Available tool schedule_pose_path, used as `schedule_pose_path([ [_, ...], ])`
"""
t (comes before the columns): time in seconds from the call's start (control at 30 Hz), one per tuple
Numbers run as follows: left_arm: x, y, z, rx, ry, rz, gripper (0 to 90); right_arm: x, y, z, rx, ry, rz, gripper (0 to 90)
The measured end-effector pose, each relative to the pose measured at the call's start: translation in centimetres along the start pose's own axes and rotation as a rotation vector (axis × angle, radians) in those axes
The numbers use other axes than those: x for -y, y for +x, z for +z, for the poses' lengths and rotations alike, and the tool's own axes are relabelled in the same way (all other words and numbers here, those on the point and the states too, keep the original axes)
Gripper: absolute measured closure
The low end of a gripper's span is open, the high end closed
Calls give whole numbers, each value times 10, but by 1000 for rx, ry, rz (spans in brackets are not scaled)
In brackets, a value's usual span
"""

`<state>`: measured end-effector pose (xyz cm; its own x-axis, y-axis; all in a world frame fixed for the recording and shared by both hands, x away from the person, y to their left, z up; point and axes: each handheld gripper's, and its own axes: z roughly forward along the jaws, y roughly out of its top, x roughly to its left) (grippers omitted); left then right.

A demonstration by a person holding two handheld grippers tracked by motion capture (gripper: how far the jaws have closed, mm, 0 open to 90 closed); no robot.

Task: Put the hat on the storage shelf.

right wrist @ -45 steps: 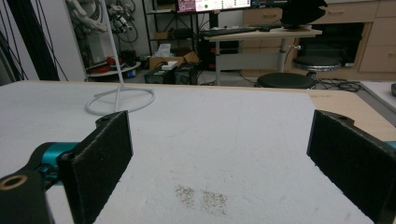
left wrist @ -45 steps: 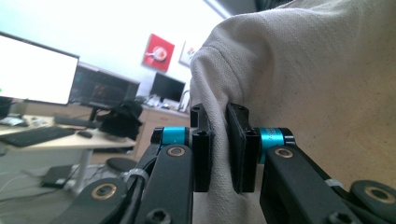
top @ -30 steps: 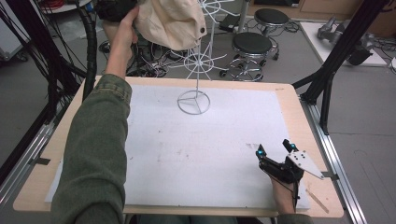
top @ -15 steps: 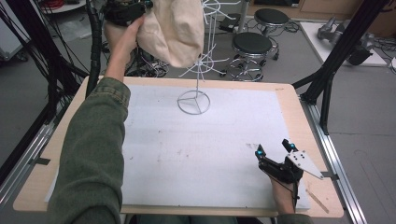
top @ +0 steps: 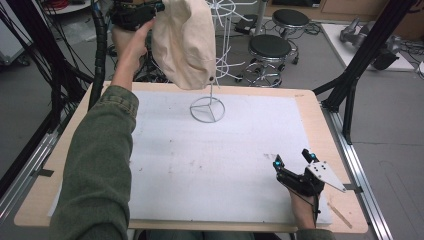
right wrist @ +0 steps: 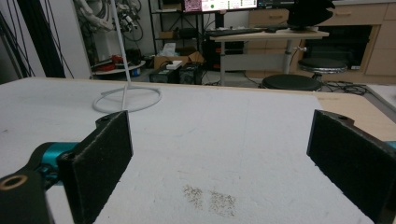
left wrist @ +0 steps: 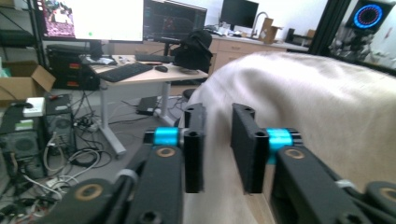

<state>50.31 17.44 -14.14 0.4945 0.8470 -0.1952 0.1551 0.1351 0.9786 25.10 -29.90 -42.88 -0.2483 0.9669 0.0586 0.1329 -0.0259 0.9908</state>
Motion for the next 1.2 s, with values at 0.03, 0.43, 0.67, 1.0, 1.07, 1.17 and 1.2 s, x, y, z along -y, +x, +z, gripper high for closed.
schedule_pose_path([
  [0.03, -1, 1, -1, 13, -9, -8, 617, 0, 0, 0, 2, 1, 2, 59],
  [0.43, 23, 23, -26, 28, -135, -39, 401, 0, 1, -1, 0, 5, 2, 59],
  [0.67, 29, 35, -44, 25, -186, -27, 331, 0, 2, 2, -2, 6, -5, 59],
  [1.0, 30, 28, -61, 30, -192, 25, 247, 0, 5, 5, -11, 5, -16, 59],
  [1.07, 32, 24, -67, 30, -190, 45, 243, 0, 6, 5, -14, 7, -18, 59],
  [1.17, 34, 20, -74, 31, -195, 62, 231, 0, 7, 6, -18, 8, -24, 59],
  [1.2, 35, 20, -78, 31, -200, 67, 228, -1, 7, 6, -20, 6, -26, 59],
])
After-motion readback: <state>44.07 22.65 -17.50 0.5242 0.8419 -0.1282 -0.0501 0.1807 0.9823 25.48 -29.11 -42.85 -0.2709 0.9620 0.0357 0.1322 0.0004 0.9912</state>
